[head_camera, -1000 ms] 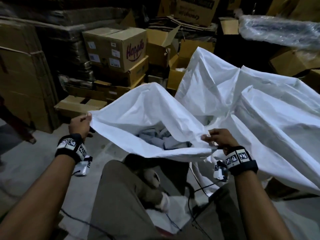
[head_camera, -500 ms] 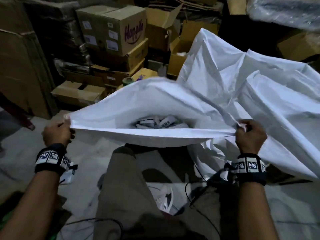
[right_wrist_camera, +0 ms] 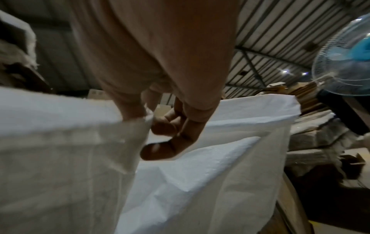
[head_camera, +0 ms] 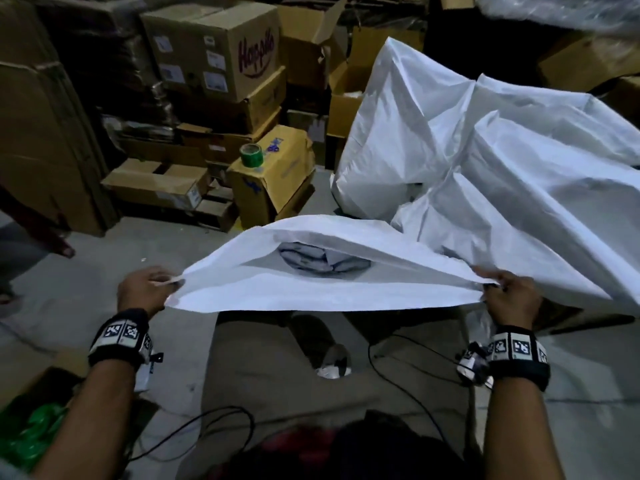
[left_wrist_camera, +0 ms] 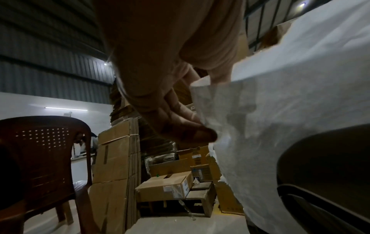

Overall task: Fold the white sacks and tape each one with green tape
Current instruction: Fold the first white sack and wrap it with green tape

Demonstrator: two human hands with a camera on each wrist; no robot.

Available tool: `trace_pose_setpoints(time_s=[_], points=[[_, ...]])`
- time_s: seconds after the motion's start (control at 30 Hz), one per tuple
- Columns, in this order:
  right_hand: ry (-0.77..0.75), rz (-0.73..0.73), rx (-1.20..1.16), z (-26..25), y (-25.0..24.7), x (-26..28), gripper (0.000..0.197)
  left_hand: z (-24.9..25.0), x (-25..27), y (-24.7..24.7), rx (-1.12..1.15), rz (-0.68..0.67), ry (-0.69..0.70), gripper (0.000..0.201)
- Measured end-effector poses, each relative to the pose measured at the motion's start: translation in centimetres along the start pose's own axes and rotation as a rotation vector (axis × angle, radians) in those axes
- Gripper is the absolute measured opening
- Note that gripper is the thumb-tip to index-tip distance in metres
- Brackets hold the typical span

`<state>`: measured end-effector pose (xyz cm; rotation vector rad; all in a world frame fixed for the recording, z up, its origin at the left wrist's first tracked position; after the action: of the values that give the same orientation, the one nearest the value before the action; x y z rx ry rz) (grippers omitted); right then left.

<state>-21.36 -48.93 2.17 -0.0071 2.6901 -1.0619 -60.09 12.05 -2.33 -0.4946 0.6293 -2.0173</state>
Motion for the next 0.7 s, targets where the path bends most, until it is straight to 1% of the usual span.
trace_pose_setpoints(time_s=[0.03, 0.1, 0.17, 0.23, 0.27, 0.3, 0.37, 0.43, 0.5, 0.6, 0.63, 0.7], points=[[-0.018, -0.003, 0.025, 0.3, 0.0, 0.0, 0.033, 0.0, 0.0, 0.1, -0.033, 0.016, 0.024, 0.024], [-0.007, -0.022, 0.098, 1.2, 0.1, -0.2, 0.024, -0.2, 0.2, 0.2, -0.076, 0.072, 0.057, 0.037], [-0.009, -0.039, 0.125, 2.8, 0.3, -0.6, 0.019, -0.6, 0.4, -0.1, -0.032, 0.140, 0.052, 0.041], [0.046, -0.052, 0.100, 4.7, 0.1, -1.0, 0.016, -0.8, 1.2, -0.9, 0.060, 0.251, 0.079, 0.037], [0.063, -0.054, 0.089, 5.3, 0.0, -1.0, 0.019, -0.6, 1.8, -1.5, 0.070, 0.307, 0.111, 0.031], [0.047, -0.044, 0.076, 5.4, -0.3, -0.9, 0.025, -0.4, 2.4, -2.2, 0.070, 0.363, 0.135, 0.024], [0.027, 0.004, 0.049, 5.0, -1.2, 0.0, 0.032, -0.4, 2.9, -3.1, 0.073, 0.418, 0.173, 0.023], [-0.005, 0.047, 0.058, 4.0, -1.9, 0.8, 0.034, -1.0, 2.8, -3.2, 0.079, 0.386, 0.140, 0.028], [-0.008, 0.060, 0.043, 3.4, -2.1, 1.7, 0.031, -1.8, 2.2, -2.7, 0.178, 0.305, 0.122, 0.033], [0.003, 0.073, -0.016, 3.2, -2.3, 2.7, 0.037, -4.6, 1.2, -1.9, 0.424, 0.162, -0.077, 0.038], [0.014, 0.081, -0.047, 3.1, -2.6, 2.9, 0.035, -5.3, 1.2, -1.4, 0.487, 0.079, -0.139, 0.039], [0.046, 0.070, -0.147, 3.2, -2.7, 3.0, 0.020, -6.2, 1.6, -0.1, 0.523, -0.102, -0.245, 0.037]])
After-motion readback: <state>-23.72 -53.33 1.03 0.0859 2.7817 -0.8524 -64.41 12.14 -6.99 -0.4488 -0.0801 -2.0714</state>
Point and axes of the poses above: each hand's wrist, its own x-axis away from the middle knuckle, its own y-axis out of the palm, z = x × y, the point moved 9 cm from there along -x, towards the middle knuckle, and after that the axes turned 4 degrees about -z, right-handed, at the moved point
